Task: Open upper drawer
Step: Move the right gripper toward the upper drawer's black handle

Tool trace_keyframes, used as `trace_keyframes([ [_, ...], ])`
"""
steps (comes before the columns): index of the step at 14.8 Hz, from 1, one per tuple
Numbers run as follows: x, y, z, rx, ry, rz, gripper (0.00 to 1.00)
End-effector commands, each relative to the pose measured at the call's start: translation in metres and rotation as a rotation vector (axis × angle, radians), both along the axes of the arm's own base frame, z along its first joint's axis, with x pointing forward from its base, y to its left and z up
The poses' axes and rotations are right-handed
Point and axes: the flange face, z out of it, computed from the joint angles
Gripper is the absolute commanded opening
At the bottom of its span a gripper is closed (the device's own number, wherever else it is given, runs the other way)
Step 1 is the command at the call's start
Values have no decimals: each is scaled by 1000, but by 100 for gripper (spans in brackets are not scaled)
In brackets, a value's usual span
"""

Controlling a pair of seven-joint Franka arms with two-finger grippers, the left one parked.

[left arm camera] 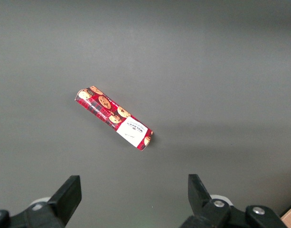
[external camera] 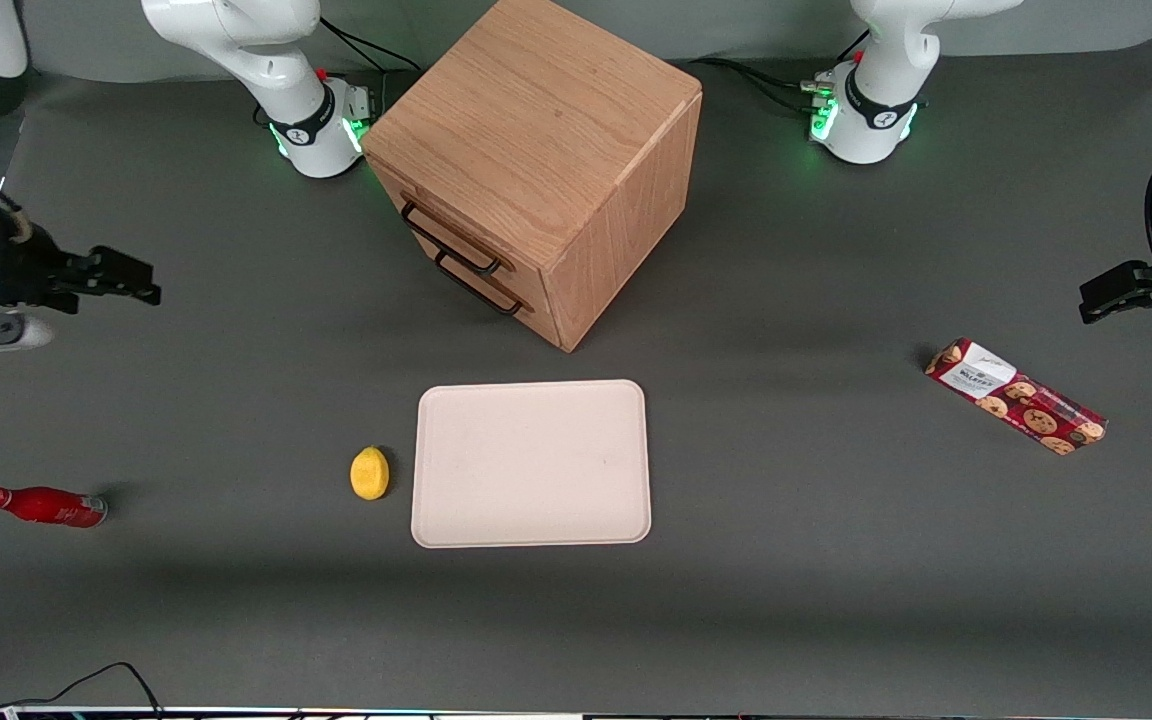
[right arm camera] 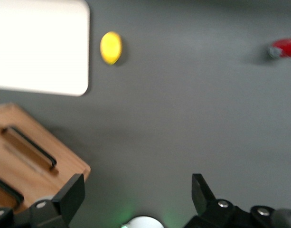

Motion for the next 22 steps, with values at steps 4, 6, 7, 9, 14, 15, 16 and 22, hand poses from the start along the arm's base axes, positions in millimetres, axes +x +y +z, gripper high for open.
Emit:
trace_keyframes([
  [4,-13,47,-13,115,59,317,100],
  [6,-16,71,-20,155,59,353,100],
  [7,-18,87,-27,161,57,380,100],
  [9,-27,121,-40,165,37,432,100],
  [14,-55,174,-76,185,19,507,100],
  [15,-57,179,-82,190,22,511,100],
  [16,-60,185,-89,212,27,511,100],
  [22,-80,222,-133,290,28,521,100],
])
